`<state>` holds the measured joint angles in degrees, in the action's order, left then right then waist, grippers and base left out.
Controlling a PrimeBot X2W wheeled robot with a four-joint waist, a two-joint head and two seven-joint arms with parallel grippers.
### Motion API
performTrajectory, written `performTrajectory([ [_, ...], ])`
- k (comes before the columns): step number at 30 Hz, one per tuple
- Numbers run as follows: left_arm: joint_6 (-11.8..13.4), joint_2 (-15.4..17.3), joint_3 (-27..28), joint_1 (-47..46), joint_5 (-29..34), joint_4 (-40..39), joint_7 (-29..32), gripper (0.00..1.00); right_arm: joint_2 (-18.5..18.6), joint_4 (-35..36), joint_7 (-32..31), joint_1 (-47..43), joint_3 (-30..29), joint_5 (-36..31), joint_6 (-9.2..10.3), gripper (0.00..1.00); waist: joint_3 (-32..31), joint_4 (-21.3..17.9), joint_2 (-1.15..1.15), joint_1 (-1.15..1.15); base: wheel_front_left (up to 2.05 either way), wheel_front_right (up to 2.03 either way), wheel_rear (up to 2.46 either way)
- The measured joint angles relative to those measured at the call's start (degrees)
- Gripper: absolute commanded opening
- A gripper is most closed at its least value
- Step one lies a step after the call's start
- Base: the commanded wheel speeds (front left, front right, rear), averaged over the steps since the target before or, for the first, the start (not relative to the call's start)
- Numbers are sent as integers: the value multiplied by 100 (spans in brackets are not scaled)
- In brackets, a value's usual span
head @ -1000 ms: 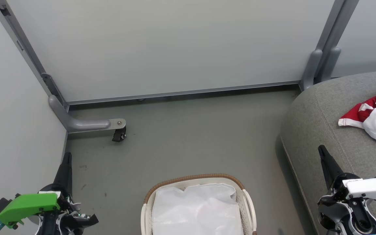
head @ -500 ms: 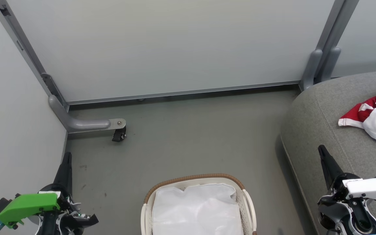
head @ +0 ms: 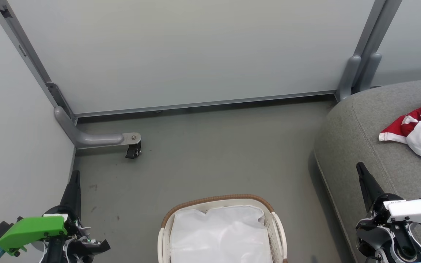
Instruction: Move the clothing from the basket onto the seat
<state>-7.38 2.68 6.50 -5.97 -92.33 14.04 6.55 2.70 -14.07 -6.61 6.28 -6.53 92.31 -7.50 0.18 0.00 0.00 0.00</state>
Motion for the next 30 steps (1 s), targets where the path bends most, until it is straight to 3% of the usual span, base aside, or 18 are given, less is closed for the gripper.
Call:
performTrajectory([
  [30, 0, 0, 0, 0, 0, 0, 0, 0, 1, 1, 0, 0, 0, 0, 0, 0, 0, 0, 0, 0, 0, 0, 0],
])
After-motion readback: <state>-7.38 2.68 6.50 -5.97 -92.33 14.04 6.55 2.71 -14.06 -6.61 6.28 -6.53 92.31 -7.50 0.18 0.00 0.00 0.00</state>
